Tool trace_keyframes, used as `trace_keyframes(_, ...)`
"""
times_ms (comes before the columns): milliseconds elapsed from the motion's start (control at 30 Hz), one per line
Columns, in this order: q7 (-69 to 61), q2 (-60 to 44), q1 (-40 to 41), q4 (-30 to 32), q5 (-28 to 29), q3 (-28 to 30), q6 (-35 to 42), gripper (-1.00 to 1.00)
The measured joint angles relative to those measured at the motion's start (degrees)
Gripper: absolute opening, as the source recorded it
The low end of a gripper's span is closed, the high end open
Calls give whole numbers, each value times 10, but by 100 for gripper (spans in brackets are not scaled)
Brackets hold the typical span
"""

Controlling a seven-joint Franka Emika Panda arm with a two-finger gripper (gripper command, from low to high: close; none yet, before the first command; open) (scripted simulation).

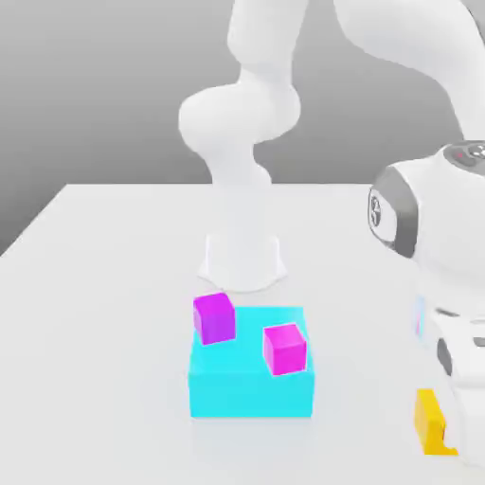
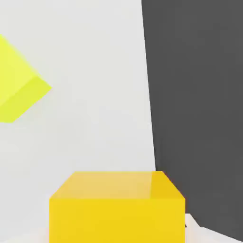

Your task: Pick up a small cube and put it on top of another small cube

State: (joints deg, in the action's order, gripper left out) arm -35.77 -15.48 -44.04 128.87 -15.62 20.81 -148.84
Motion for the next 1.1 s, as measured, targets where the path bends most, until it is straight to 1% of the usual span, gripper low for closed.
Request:
trace_keyframes(267,-138,86,5,5,49,-7,5,-100)
trace_keyframes(567,-273,157,-4,10,131,-13,10,-100)
trace_keyframes(867,-408,189,-14,14,214,-29,20,-100)
trace_keyframes(1100,-524,187,-29,17,260,-35,29,-100)
